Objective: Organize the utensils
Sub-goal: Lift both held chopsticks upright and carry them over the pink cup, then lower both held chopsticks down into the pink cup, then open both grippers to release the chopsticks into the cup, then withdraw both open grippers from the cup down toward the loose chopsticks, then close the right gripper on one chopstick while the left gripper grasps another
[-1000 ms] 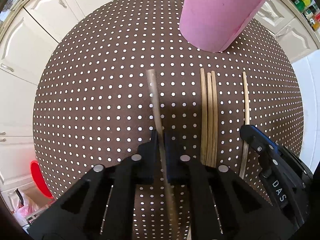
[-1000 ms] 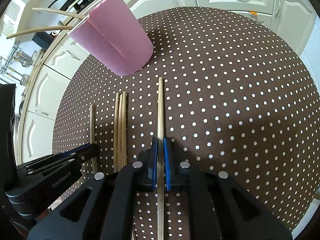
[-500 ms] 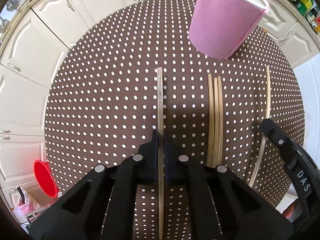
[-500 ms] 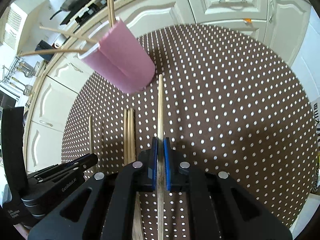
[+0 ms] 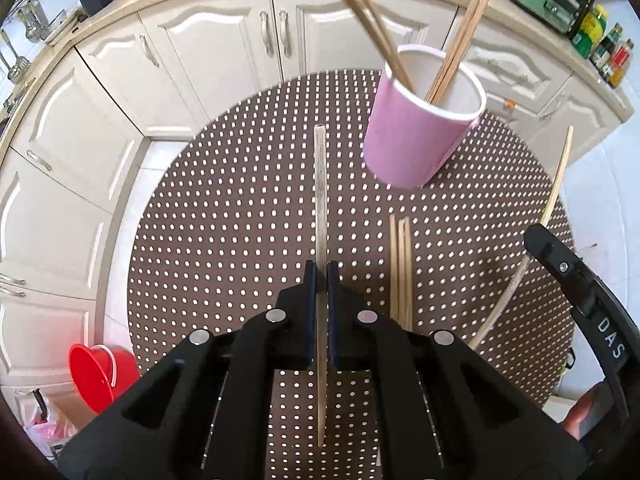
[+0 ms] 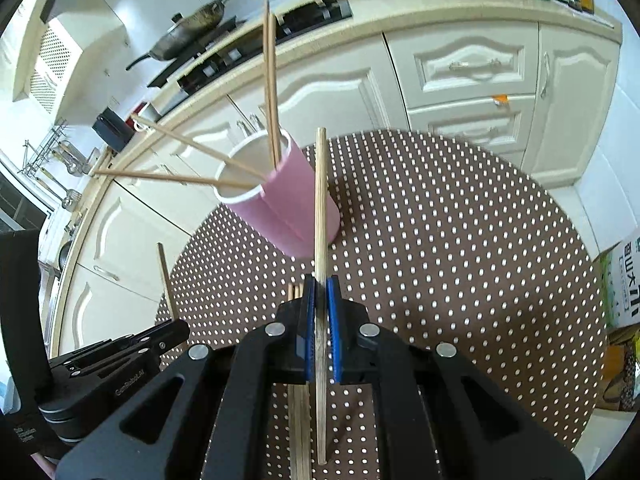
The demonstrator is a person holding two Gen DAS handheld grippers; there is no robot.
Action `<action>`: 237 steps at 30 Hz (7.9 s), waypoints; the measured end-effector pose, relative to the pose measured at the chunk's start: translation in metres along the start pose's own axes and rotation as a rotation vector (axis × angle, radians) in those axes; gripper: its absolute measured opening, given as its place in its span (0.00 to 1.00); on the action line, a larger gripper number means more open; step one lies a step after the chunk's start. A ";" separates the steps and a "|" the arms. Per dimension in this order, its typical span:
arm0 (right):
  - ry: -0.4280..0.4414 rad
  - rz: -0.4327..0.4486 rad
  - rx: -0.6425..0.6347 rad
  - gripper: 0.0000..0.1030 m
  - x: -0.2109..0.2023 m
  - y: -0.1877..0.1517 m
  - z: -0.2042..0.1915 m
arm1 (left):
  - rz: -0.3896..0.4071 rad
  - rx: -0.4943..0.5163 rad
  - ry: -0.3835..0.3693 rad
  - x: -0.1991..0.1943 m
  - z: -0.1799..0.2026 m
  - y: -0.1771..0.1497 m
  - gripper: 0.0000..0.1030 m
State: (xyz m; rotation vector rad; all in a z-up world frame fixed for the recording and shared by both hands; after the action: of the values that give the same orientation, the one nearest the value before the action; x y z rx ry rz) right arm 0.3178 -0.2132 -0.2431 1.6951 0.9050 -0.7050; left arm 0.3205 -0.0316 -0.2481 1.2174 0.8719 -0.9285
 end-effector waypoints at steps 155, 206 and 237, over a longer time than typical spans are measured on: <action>-0.107 0.115 -0.073 0.91 -0.038 0.065 -0.005 | 0.229 0.039 -0.050 -0.069 0.024 0.058 0.68; -0.299 -0.295 -0.255 0.88 0.097 -0.078 -0.028 | -0.168 -0.116 0.006 0.043 -0.073 -0.049 0.71; -0.108 -0.255 -0.133 0.05 0.085 -0.062 -0.007 | -0.203 -0.048 -0.101 0.062 -0.018 -0.034 0.71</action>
State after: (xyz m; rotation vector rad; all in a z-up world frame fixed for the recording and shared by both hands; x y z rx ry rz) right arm 0.3116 -0.1767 -0.3420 1.4252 1.0786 -0.8777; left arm 0.3115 -0.0238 -0.3205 1.0450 0.9435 -1.1165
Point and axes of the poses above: each gripper's, at about its wrist camera, not at the fingertips, and x roughly the way its jaws point, z to its right, y to its top, the point moved 5 cm from there along x, roughly the way its jaws point, and after that the axes turned 7 degrees about -y, right-handed, at the moved point
